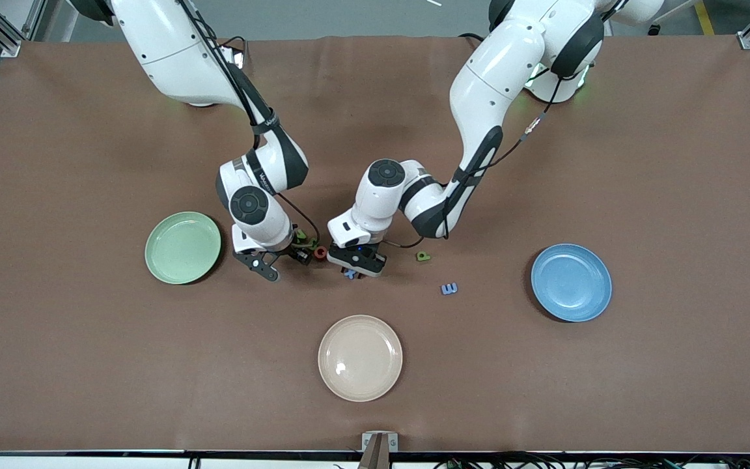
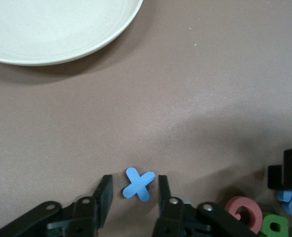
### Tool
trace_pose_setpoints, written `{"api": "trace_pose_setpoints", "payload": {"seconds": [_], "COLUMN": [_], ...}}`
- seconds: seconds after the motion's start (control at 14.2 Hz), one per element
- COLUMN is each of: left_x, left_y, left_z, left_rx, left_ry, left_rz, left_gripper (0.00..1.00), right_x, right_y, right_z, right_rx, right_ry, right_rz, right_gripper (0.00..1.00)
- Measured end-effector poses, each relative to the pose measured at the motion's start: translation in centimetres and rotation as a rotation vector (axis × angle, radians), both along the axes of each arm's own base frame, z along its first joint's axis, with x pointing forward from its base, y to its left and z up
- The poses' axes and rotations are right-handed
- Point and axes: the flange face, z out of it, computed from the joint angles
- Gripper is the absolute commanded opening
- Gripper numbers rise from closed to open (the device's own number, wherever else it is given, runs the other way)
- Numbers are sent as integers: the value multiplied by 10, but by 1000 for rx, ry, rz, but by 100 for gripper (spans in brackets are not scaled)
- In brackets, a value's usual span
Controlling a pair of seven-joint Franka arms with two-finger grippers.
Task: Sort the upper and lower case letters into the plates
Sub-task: 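Grasp blue x with the left gripper while the right gripper grasps blue G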
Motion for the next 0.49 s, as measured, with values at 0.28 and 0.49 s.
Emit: {"api": "trace_pose_setpoints", "payload": {"seconds": [0.28, 0.49], "left_x": [-1, -1], "left_y": [-1, -1], "left_z": [0, 0], "left_rx": [0, 0], "left_ry": [-2, -3], "left_rz": [-2, -2], "left_gripper": [4, 0], "right_x": [-6, -7], "right_y": [10, 11], "right_z": [0, 0], "right_rx": [-1, -2], "right_ry": [1, 2], "right_rz": [-2, -2], "right_gripper": [68, 52]}}
